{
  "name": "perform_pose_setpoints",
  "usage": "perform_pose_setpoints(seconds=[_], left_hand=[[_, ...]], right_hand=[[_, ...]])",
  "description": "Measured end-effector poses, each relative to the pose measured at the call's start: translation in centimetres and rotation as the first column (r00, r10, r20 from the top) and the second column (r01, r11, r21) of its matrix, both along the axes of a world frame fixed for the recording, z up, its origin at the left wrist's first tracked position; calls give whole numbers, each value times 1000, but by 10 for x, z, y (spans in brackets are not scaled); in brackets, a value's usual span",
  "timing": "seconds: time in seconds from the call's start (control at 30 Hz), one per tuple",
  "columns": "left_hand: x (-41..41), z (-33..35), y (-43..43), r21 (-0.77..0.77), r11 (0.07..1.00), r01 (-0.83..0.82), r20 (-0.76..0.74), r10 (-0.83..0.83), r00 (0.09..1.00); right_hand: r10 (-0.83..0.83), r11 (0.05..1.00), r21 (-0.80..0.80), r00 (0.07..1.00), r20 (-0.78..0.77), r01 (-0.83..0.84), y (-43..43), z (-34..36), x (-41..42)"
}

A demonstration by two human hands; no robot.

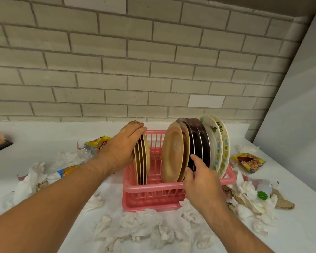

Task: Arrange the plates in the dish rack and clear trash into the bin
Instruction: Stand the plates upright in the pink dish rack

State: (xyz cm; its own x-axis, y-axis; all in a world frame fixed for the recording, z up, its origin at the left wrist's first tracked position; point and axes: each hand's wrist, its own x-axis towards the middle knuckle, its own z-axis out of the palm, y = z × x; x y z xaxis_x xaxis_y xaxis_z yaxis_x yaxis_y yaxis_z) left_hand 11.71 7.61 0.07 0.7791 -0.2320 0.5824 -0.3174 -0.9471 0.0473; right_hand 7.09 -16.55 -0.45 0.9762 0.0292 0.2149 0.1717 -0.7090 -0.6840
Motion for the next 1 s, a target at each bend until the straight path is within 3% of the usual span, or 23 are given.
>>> perform_pose_setpoints(seconds=[0.23,0.5,0.63,0.8,1.0], left_hand=[[2,-3,1,11,1000,0,3,0,1000],[0,-5,1,-179,984,20,-15,-23,1000],[0,-4,1,-146,988,47,-7,-49,999],[0,-2,3,-56,996,65,12,-64,998],[0,-1,3,65,997,50,58,-54,997]], right_hand=[[49,998,42,999,4,-49,-8,-11,-10],[272,959,68,960,66,-276,31,24,12],[349,934,64,936,32,-351,61,23,27],[329,941,75,943,40,-331,76,21,37],[306,947,-112,952,19,-302,77,28,39]])
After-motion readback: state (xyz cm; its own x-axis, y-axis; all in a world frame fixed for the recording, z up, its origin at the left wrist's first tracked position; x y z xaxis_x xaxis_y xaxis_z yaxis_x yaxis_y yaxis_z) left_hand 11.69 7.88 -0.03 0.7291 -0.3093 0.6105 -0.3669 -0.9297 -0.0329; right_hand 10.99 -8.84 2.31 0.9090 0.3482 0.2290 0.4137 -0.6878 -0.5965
